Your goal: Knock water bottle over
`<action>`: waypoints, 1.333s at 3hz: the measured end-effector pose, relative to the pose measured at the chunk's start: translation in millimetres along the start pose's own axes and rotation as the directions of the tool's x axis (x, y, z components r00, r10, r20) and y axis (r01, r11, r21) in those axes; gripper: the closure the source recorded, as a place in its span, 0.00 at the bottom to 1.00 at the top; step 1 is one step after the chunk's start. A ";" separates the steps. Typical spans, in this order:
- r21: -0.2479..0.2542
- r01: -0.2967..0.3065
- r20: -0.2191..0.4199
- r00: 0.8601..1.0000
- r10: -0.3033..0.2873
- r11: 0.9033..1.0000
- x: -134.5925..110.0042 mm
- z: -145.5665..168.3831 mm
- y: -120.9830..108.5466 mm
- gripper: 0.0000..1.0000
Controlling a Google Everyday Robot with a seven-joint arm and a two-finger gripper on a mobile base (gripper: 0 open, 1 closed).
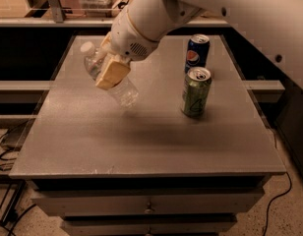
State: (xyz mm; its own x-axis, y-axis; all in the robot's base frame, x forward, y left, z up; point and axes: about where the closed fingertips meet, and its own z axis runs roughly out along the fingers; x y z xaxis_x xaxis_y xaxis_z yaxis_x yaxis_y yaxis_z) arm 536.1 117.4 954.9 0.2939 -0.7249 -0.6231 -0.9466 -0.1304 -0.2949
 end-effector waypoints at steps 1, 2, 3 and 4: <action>0.014 0.098 -0.163 0.982 -0.095 0.995 13.8 -5.4 -14.0 1.00; -0.006 0.233 -0.318 0.922 -0.223 0.973 17.1 6.2 -17.8 0.83; -0.045 0.300 -0.429 0.855 -0.290 0.953 26.4 19.4 -20.7 0.60; -0.077 0.288 -0.457 0.840 -0.291 0.954 37.8 29.5 -23.9 0.37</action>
Offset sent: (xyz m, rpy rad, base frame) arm 0.0394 -0.0082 -0.0259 -0.5893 -0.3970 0.1019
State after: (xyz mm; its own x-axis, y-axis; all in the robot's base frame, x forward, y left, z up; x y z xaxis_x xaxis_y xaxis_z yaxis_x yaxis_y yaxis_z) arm 573.8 113.1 917.0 0.4617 -0.8807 -0.1064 -0.8289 -0.3855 -0.4054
